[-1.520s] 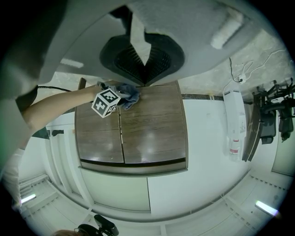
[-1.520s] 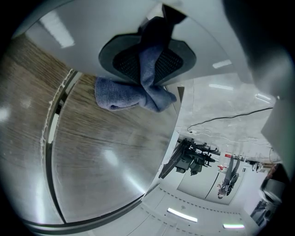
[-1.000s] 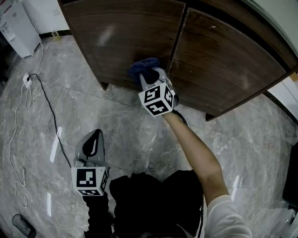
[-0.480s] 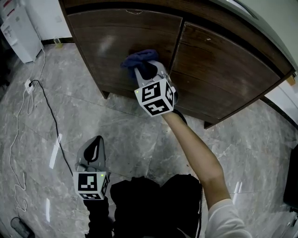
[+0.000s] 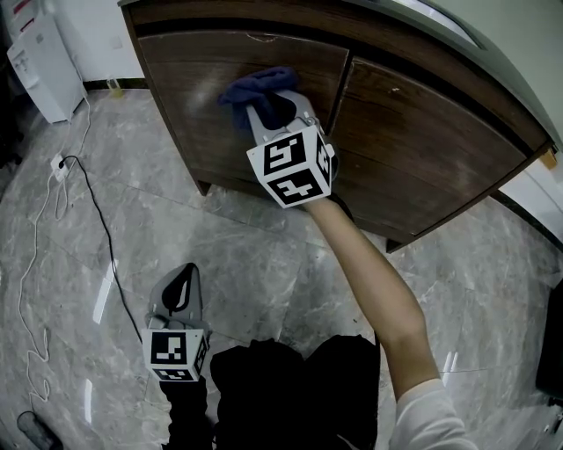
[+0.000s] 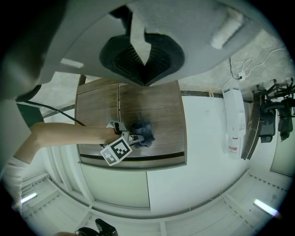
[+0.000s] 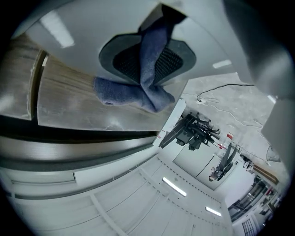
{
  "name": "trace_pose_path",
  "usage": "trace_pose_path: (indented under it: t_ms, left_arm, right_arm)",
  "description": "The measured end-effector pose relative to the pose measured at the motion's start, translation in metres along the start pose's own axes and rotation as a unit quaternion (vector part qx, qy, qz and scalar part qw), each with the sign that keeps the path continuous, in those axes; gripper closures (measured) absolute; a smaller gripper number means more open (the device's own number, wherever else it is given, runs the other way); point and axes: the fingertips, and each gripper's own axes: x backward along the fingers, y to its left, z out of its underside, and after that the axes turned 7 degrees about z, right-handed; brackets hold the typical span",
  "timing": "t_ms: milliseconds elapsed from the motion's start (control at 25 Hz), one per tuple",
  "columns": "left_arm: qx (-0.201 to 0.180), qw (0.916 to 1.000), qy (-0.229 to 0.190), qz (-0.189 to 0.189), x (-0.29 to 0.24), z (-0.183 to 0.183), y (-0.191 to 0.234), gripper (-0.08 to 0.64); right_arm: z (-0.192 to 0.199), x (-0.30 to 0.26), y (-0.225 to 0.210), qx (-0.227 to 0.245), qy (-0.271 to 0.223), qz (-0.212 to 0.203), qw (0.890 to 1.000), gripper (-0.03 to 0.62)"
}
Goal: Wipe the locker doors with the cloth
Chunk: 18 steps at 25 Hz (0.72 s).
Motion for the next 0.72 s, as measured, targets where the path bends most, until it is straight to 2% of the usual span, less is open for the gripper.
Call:
trace_pose_path:
  t_ms: [720]
  left_arm:
    - [0.007,0.9999,-0.001,-0.01,0.008,0.005,0.009,0.56]
  right_arm:
    - [-0.077,-0.002,-0.035,0.013,-0.066,0.022,0.997,0.498]
